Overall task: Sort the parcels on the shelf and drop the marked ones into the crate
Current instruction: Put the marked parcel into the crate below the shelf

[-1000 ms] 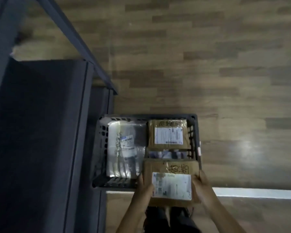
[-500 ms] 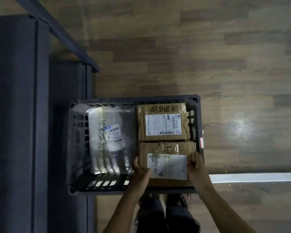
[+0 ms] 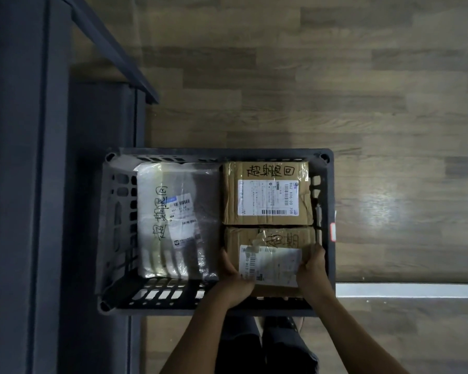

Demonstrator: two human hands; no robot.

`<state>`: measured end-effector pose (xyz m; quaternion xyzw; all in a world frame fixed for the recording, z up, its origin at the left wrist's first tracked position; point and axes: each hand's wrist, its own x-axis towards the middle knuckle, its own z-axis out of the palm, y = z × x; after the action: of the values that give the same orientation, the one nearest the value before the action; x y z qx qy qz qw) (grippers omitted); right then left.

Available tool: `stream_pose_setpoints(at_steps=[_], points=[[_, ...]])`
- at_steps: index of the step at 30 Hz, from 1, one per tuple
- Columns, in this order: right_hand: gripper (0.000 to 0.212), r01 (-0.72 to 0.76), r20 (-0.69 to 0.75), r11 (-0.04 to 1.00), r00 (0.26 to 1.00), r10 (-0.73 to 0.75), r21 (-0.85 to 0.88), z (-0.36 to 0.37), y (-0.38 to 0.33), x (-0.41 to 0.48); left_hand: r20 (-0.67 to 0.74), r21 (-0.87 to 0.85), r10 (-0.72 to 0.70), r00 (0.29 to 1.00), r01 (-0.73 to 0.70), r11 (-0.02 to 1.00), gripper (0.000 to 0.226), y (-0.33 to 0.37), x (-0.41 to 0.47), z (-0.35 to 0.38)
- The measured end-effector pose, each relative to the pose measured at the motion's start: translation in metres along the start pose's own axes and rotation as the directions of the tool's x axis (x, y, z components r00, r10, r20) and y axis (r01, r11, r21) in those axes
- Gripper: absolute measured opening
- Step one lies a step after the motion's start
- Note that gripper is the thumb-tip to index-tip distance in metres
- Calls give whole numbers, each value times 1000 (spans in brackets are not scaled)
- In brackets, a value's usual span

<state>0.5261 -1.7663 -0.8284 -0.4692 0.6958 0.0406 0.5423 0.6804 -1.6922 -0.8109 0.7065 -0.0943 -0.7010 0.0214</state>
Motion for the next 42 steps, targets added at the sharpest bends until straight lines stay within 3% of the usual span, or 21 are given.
stream_pose_setpoints(at_steps=[4,8,11,15,17,18,19,21,22,23,24,26,27,29,31,35,42], points=[[49,-72,-33,996,997,70,-49,-3,-11,-5,-67,44,29,997,-26,999,97,-11,-5,-7],[59,-119,-77,989,991,112,-88,-9,-36,-32,-305,91,174,936,-153,984,91,-17,-42,-16],[63,-61,-55,988,997,53,-144,-20,-59,-65,-418,108,231,879,-204,973,87,-20,-79,-27],[67,50,-30,978,998,-57,-203,-34,-102,-121,-537,71,172,826,-159,985,76,-18,-151,-44],[71,80,2,966,997,-82,-247,-40,-128,-155,-669,128,214,712,-173,977,75,-11,-203,-50],[73,141,46,950,990,-134,-279,-38,-139,-171,-745,192,259,615,-174,966,78,-9,-227,-54],[76,240,53,919,970,-236,-312,-32,-151,-185,-761,226,291,580,-183,957,85,-7,-255,-61],[100,443,-141,845,856,-498,-300,-24,-173,-198,-832,281,304,463,-120,952,105,-1,-310,-72],[102,557,-215,754,735,-643,-350,-16,-178,-200,-865,263,290,409,-123,957,112,-1,-336,-77],[89,664,-163,650,643,-749,-370,-15,-199,-218,-874,209,246,418,-133,969,116,-2,-365,-83],[81,712,-61,594,620,-782,-375,-16,-217,-243,-872,210,248,422,-134,968,112,-1,-387,-87],[88,712,173,618,691,-702,-334,-26,-263,-314,-905,182,231,357,-165,969,95,-14,-443,-94],[81,703,289,632,710,-642,-326,-33,-276,-345,-914,143,201,352,-185,972,86,-20,-467,-94],[58,722,415,623,687,-597,-301,-35,-302,-384,-908,104,175,381,-200,974,74,-33,-507,-94],[56,734,528,602,662,-532,-313,-33,-326,-407,-932,76,146,331,-215,974,70,-50,-536,-98],[55,797,612,519,584,-534,-307,-31,-359,-434,-959,7,66,277,-210,978,70,-73,-572,-112],[56,824,617,482,552,-561,-298,-14,-393,-452,-961,49,107,256,-222,974,66,-68,-591,-149]])
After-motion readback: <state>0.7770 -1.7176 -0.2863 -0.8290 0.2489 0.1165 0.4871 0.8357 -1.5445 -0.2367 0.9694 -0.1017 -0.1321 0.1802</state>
